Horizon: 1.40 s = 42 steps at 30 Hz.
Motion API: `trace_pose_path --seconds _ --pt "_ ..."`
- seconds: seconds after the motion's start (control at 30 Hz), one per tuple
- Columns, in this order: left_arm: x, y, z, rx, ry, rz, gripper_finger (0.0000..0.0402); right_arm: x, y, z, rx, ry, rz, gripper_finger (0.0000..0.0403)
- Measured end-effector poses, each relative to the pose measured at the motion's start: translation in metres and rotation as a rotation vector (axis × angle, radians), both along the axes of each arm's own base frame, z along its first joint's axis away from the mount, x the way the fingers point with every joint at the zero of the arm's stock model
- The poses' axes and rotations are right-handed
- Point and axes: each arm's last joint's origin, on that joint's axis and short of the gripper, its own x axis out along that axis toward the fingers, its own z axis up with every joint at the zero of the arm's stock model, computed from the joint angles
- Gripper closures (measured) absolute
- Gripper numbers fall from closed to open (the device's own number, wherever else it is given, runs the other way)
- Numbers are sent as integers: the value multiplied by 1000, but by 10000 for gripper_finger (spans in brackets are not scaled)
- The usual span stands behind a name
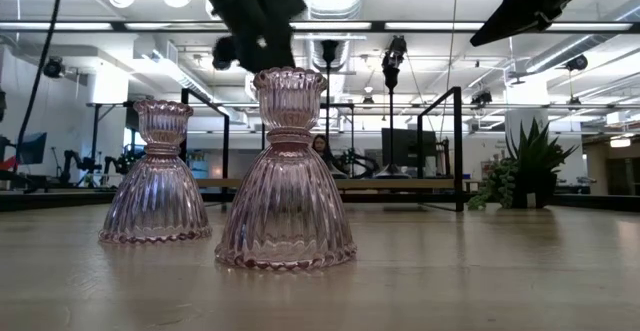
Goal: Pick & Place candle stick holders
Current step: Put the bottom pink candle holder on the shelf
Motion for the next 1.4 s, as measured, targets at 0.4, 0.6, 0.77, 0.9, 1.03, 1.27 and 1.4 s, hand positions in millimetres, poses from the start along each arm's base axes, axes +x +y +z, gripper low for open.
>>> trace_pose_path --seconds 0.4,0.6,0.77,0.9,1.03,1.27,1.4 --pt "-51 -76 37 75 43 -343 235 14 14 11 216 -111 346 394" --pt "-69 -99 17 139 97 -398 235 28 33 23 287 -92 488 394" --pt "-80 -106 -12 136 163 -430 235 45 61 29 367 144 458 394" --pt "-86 -107 -26 121 178 -439 235 48 85 24 430 443 286 394" --pt "-94 -109 -34 127 146 -462 235 41 112 18 475 577 80 394" --pt "-112 -103 -38 206 20 -539 235 26 166 20 633 433 -52 394" --pt "-121 -98 -28 346 -40 -548 235 13 193 13 743 326 -143 394"
